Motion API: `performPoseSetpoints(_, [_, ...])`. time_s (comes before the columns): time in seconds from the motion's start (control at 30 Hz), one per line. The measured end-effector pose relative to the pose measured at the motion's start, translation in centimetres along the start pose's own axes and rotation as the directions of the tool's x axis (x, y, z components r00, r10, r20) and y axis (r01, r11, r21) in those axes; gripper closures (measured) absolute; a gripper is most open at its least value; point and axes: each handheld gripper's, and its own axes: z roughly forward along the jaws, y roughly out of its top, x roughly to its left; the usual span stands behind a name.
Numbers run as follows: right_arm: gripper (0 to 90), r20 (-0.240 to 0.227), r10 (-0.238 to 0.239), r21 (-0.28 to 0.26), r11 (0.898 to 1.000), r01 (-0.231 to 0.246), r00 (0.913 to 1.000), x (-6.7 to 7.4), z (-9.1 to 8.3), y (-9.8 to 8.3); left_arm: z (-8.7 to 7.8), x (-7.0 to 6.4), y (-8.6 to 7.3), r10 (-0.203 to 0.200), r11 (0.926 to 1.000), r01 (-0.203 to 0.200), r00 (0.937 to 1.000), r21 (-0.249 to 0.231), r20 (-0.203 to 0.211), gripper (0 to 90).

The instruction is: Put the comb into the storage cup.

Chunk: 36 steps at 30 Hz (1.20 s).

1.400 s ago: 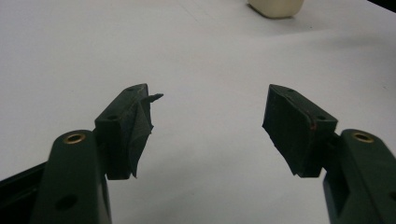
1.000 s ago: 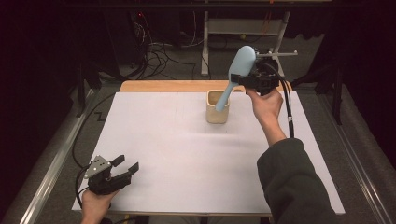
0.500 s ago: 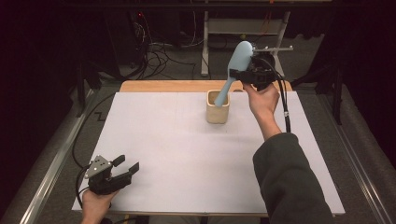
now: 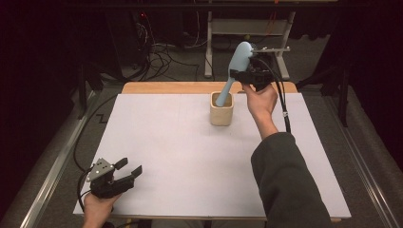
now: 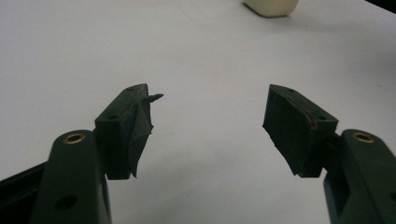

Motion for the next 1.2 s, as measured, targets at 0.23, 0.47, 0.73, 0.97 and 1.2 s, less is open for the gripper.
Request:
performPoseSetpoints(0.23, [54.9, 0.012, 0.004, 0.003, 1.0, -0.004, 0.9999, -0.1, 0.3, -0.1, 0.0, 0.0, 0.0, 0.002, 1.0, -0.002, 1.0, 0.001, 0.002, 33.0])
performPoseSetpoints(0.47, [54.8, 0.023, 0.005, 0.002, 1.0, -0.005, 0.9997, -0.1, 0.7, -0.2, 0.0, -0.1, 0.0, 0.004, 1.0, -0.004, 1.0, 0.001, 0.004, 33.0])
performPoseSetpoints(0.73, [54.5, 0.033, 0.001, 0.014, 1.0, -0.002, 0.9994, 0.0, 1.2, -0.4, 0.0, -0.1, 0.1, 0.007, 1.0, -0.007, 1.0, 0.003, 0.007, 33.0])
performPoseSetpoints(0.97, [54.4, 0.041, -0.006, 0.04, 0.999, 0.004, 0.9991, 0.1, 1.8, -0.8, 0.0, -0.1, 0.1, 0.007, 1.0, -0.007, 0.9999, 0.001, 0.007, 33.0])
performPoseSetpoints(1.2, [54.4, 0.05, -0.009, 0.054, 0.998, 0.006, 0.9987, 0.1, 2.3, -1.1, 0.0, -0.1, 0.0, 0.007, 1.0, -0.007, 0.9999, 0.001, 0.008, 33.0])
